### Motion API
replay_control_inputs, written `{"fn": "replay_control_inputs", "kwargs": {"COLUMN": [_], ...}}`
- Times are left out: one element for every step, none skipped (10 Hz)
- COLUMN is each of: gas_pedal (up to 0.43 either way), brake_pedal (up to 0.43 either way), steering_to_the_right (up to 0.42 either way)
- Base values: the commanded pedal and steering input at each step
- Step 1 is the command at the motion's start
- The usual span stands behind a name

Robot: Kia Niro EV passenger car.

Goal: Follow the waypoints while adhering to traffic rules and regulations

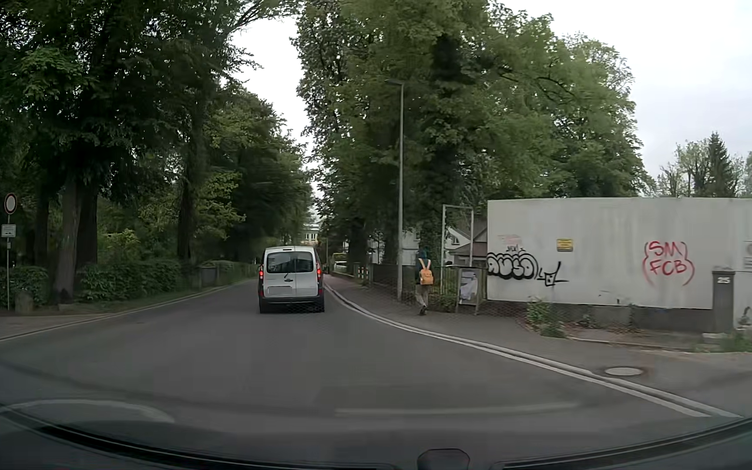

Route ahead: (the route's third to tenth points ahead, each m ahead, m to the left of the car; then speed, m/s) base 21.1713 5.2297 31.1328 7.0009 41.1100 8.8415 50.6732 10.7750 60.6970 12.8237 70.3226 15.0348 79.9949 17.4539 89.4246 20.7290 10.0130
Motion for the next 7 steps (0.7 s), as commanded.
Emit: {"fn": "replay_control_inputs", "kwargs": {"gas_pedal": [0.138,0.138,0.150,0.157,0.157,0.157,0.157], "brake_pedal": [0.000,0.000,0.000,0.000,0.000,0.000,0.000], "steering_to_the_right": [-0.127,-0.127,-0.124,-0.116,-0.105,-0.097,-0.085]}}
